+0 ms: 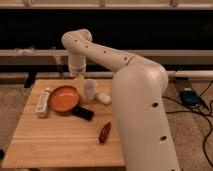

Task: Push the ceramic bowl across the table

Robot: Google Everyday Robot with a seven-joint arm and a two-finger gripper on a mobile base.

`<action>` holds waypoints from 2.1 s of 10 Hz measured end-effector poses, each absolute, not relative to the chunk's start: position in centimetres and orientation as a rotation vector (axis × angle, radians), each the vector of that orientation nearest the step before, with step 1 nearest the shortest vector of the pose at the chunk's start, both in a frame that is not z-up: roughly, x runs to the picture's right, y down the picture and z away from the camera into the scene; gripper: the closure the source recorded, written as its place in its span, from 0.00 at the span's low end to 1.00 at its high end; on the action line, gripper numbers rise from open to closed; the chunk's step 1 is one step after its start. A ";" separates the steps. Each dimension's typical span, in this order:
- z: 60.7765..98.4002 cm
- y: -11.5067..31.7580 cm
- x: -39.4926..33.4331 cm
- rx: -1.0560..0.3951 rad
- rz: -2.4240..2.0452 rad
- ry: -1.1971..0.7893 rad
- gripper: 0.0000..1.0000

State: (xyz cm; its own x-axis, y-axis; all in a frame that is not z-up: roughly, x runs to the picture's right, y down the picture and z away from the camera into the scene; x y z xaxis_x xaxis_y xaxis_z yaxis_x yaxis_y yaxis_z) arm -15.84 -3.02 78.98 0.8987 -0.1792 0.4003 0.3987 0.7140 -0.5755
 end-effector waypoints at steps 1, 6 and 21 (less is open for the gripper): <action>79.0 -3.0 -15.8 -0.708 -0.327 -0.329 0.20; 79.0 -3.0 -15.8 -0.708 -0.327 -0.329 0.20; 79.7 -1.1 -23.6 -0.664 -0.497 -0.448 0.20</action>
